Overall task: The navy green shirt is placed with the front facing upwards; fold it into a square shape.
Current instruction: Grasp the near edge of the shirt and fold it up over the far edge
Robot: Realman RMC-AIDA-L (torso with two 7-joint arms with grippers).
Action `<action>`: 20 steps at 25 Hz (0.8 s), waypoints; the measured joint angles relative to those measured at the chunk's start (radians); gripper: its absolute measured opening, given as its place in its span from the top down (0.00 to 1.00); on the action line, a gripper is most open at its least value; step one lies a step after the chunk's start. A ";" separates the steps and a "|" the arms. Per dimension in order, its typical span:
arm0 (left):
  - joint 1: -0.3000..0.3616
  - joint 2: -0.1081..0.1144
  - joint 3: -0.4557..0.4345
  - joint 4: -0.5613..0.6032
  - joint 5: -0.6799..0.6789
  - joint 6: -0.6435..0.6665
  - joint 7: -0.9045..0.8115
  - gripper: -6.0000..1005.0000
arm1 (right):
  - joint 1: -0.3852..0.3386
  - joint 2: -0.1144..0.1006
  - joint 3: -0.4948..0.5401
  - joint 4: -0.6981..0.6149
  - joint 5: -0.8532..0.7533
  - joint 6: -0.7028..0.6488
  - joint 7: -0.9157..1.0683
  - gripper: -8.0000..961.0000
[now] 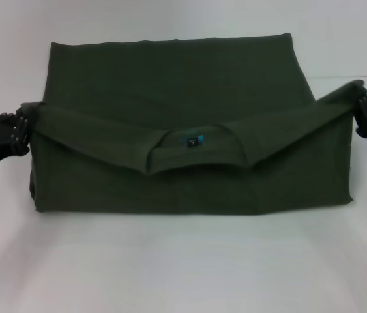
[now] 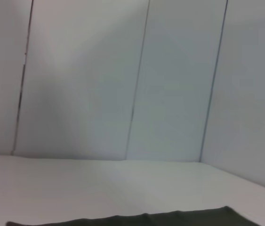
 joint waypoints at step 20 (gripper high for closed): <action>-0.205 -0.040 0.007 -0.012 -0.083 -0.402 0.132 0.86 | 0.221 -0.016 -0.014 -0.007 0.005 0.418 0.061 0.95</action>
